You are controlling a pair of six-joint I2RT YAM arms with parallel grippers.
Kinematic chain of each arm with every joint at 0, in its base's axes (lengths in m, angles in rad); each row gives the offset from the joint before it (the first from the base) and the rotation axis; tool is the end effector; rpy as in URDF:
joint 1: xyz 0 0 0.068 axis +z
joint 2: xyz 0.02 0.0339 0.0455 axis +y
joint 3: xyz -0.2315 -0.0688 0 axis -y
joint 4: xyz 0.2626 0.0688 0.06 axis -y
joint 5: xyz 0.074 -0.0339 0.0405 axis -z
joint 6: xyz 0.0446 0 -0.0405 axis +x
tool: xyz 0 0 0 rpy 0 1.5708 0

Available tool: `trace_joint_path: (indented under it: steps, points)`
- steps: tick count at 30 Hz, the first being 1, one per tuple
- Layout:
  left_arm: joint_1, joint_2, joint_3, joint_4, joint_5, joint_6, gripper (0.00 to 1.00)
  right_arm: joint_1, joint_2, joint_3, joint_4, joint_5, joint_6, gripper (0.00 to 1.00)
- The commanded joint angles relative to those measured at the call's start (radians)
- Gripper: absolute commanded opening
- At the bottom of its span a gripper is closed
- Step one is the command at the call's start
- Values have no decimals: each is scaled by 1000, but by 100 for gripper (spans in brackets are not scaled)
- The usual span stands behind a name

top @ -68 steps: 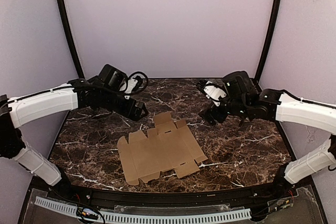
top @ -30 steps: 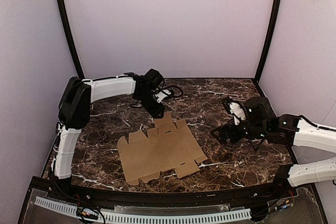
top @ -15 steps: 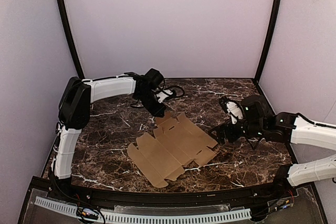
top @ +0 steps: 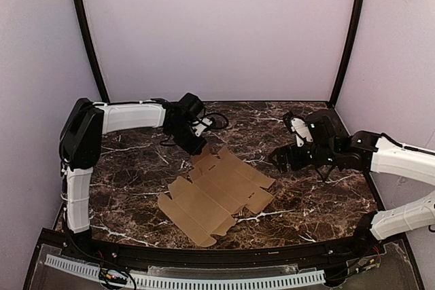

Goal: Fold the paper box

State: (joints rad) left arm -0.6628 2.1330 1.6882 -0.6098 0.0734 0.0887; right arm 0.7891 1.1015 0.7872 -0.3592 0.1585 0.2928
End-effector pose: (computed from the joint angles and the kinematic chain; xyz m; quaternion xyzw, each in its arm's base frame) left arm 0.3643 -0.2885 0.1475 0.3633 0.8954 -0.1062 0.2346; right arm 0.1993 0.1908 0.2222 -0.1873 0.8791 0.1615 0.4074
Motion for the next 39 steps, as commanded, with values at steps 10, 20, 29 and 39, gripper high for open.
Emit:
trace_joint_path:
  steps: [10, 20, 29, 39]
  points:
    - [5, -447, -608, 411, -160, -416, 0, -23, 138, 69, 11, -83, 151, 99]
    - [-35, -667, -905, 777, -124, -337, 0, -58, 266, 197, 39, -263, -52, 95]
    - [-37, -768, -1060, 950, -58, -302, 0, -91, 451, 406, -108, -393, -285, 79]
    - [-38, -817, -1140, 1041, -20, -271, 0, -105, 612, 534, -214, -478, -360, 54]
